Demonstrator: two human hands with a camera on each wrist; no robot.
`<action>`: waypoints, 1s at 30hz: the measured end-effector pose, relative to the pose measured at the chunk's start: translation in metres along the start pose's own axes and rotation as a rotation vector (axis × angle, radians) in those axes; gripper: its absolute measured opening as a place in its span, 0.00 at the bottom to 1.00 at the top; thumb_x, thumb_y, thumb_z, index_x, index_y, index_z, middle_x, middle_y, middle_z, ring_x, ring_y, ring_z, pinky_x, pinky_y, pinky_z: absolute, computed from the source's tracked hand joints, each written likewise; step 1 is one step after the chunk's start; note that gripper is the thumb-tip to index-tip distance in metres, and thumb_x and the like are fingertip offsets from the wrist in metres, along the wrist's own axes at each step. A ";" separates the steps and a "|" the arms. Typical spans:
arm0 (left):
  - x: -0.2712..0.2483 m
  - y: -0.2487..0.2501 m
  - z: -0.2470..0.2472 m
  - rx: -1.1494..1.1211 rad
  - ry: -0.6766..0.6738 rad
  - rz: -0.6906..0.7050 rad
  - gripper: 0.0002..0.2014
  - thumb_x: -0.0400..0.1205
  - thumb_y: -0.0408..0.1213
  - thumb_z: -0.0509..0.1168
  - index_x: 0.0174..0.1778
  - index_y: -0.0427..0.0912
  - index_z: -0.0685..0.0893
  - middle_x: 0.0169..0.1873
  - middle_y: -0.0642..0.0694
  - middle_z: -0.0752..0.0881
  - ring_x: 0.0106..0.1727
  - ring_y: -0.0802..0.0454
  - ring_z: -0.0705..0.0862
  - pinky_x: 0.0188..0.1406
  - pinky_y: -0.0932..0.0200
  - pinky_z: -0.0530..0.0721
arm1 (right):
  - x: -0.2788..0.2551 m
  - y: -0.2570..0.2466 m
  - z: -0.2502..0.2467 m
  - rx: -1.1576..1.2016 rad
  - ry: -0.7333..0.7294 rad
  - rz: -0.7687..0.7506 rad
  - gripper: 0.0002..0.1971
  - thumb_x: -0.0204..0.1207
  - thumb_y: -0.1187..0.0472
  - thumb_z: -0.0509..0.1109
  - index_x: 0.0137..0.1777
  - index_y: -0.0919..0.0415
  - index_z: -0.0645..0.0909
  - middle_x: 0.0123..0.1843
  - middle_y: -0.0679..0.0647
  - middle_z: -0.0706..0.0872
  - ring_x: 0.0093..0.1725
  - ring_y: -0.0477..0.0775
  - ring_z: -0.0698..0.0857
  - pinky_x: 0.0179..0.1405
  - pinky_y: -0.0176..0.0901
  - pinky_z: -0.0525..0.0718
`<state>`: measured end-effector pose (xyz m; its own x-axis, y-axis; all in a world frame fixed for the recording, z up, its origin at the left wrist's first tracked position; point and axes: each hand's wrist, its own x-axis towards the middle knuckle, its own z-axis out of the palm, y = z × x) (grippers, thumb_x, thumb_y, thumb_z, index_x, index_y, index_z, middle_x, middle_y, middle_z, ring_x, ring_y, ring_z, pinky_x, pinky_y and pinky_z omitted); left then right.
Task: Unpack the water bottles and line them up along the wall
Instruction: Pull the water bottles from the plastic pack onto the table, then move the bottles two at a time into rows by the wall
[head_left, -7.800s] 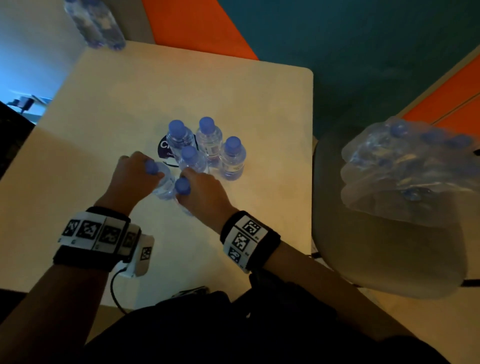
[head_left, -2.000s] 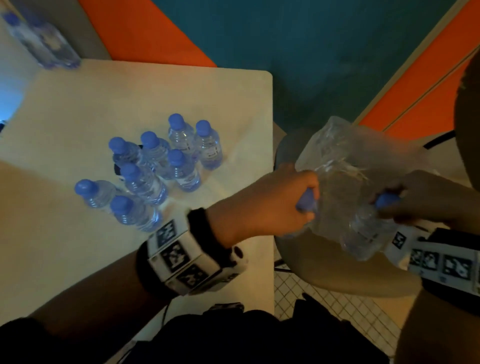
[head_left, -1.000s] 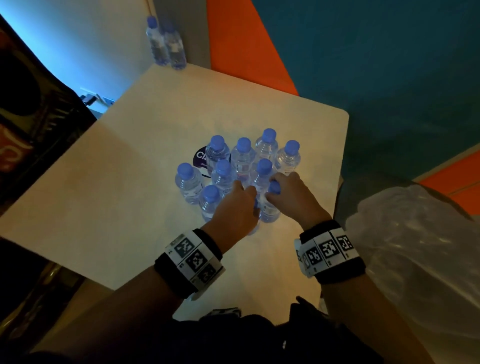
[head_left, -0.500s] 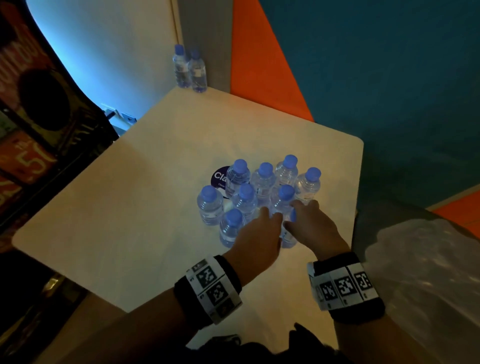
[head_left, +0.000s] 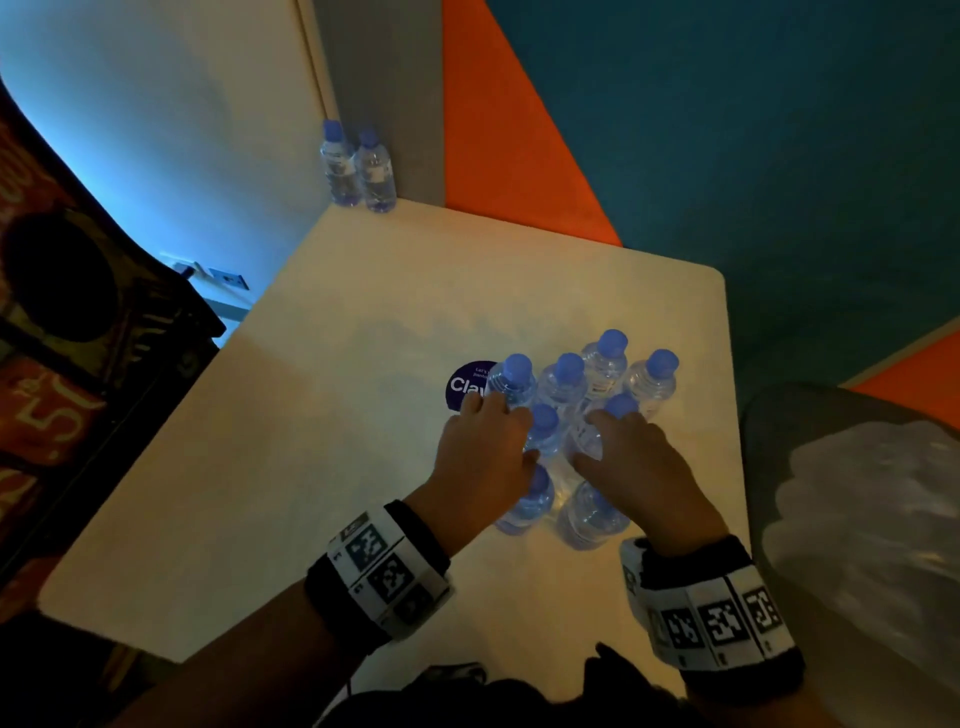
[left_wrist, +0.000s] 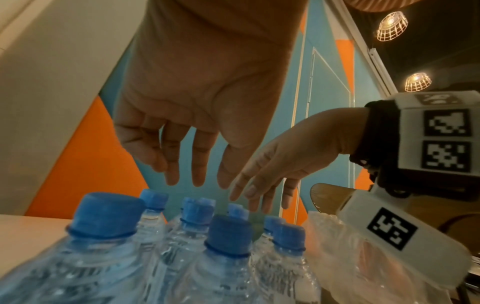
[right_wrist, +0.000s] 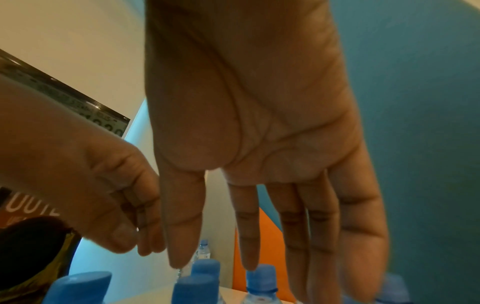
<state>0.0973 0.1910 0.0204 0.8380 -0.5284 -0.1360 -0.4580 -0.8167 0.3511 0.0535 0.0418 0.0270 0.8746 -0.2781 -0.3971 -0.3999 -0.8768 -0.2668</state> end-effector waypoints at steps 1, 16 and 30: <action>0.001 -0.005 0.000 0.008 -0.015 0.014 0.18 0.80 0.47 0.62 0.63 0.42 0.77 0.63 0.40 0.78 0.66 0.41 0.73 0.60 0.46 0.80 | -0.001 -0.003 0.002 0.002 0.000 0.010 0.25 0.78 0.49 0.64 0.73 0.54 0.69 0.70 0.65 0.73 0.67 0.68 0.74 0.60 0.52 0.76; 0.006 0.074 0.047 -0.137 -0.273 0.407 0.26 0.80 0.38 0.65 0.71 0.33 0.66 0.67 0.29 0.69 0.59 0.30 0.77 0.53 0.39 0.83 | 0.001 0.061 -0.003 0.243 0.038 0.244 0.22 0.82 0.57 0.62 0.75 0.57 0.70 0.67 0.68 0.77 0.67 0.67 0.77 0.61 0.49 0.74; 0.014 0.080 0.044 -0.162 -0.280 0.286 0.10 0.81 0.26 0.58 0.56 0.29 0.77 0.56 0.28 0.77 0.50 0.30 0.80 0.41 0.49 0.71 | 0.010 0.071 -0.008 0.197 0.092 0.000 0.11 0.64 0.61 0.77 0.44 0.65 0.83 0.39 0.67 0.87 0.37 0.64 0.84 0.36 0.49 0.79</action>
<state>0.0594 0.1080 0.0059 0.5611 -0.7889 -0.2507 -0.5889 -0.5933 0.5488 0.0361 -0.0259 0.0109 0.8922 -0.3210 -0.3176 -0.4382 -0.7854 -0.4372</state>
